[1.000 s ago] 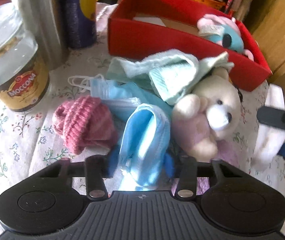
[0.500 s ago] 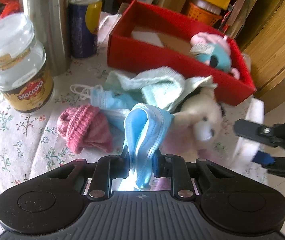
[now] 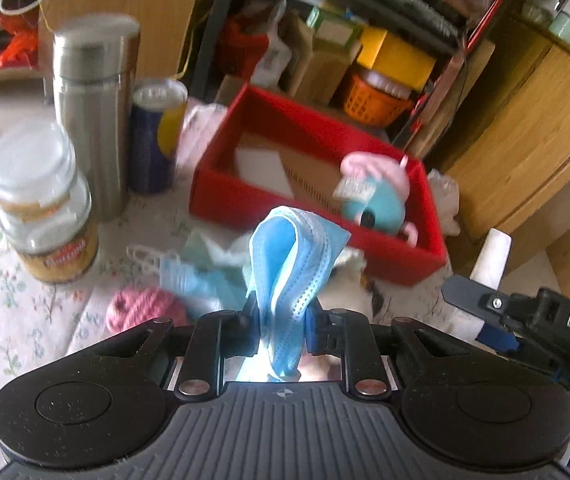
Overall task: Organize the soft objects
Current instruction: 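Carry the blue mask and speckled sponge over the red box with both grippers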
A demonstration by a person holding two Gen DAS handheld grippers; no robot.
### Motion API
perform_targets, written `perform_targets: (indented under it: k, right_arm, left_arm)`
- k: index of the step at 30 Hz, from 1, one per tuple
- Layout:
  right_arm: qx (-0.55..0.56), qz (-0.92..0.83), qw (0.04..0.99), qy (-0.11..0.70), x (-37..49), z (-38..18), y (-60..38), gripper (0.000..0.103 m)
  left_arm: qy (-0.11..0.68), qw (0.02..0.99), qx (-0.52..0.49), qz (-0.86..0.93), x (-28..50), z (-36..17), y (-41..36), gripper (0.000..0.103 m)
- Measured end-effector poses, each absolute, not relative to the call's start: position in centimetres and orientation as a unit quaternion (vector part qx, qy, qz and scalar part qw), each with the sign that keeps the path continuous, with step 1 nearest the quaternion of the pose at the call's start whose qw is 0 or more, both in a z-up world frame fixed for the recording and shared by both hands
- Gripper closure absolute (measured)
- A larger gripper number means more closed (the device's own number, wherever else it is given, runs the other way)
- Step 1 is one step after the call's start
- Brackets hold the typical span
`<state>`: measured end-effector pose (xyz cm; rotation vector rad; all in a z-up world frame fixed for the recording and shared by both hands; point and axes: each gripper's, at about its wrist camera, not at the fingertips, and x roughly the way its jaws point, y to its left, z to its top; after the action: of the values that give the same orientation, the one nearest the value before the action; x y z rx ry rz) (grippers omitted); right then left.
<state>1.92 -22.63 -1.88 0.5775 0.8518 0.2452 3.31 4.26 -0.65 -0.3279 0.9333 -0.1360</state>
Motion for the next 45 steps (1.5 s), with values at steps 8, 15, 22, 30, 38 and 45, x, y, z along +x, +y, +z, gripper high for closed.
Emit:
perform_targets:
  k: [8, 15, 22, 30, 38, 45]
  right_arm:
    - [0.250, 0.115, 0.890, 0.362, 1.6, 0.4, -22.6, 0.061]
    - [0.233, 0.111, 0.906, 0.335, 2.2, 1.8, -22.3, 0.061]
    - [0.217, 0.107, 0.916, 0.320, 3.3, 2.4, -21.7, 0.061]
    - [0.192, 0.095, 0.926, 0.311, 5.4, 2.5, -21.1, 0.061]
    - [0.148, 0.075, 0.938, 0.305, 8.9, 2.2, -20.5, 0.061]
    - [0.111, 0.056, 0.940, 0.319, 12.7, 0.7, -20.4, 0.061]
  left_arm:
    - [0.416, 0.890, -0.175, -0.067, 4.1, 1.1, 4.4, 0.083]
    - [0.382, 0.903, -0.185, -0.073, 5.3, 2.9, 4.0, 0.083]
    - [0.364, 0.908, -0.192, -0.075, 7.0, 3.7, 3.6, 0.082]
    - [0.351, 0.916, -0.186, -0.061, 9.3, 3.8, 3.1, 0.081]
    - [0.354, 0.916, -0.182, -0.048, 13.1, 3.0, 2.7, 0.081]
    - [0.373, 0.912, -0.167, -0.030, 16.8, 0.7, 1.9, 0.081]
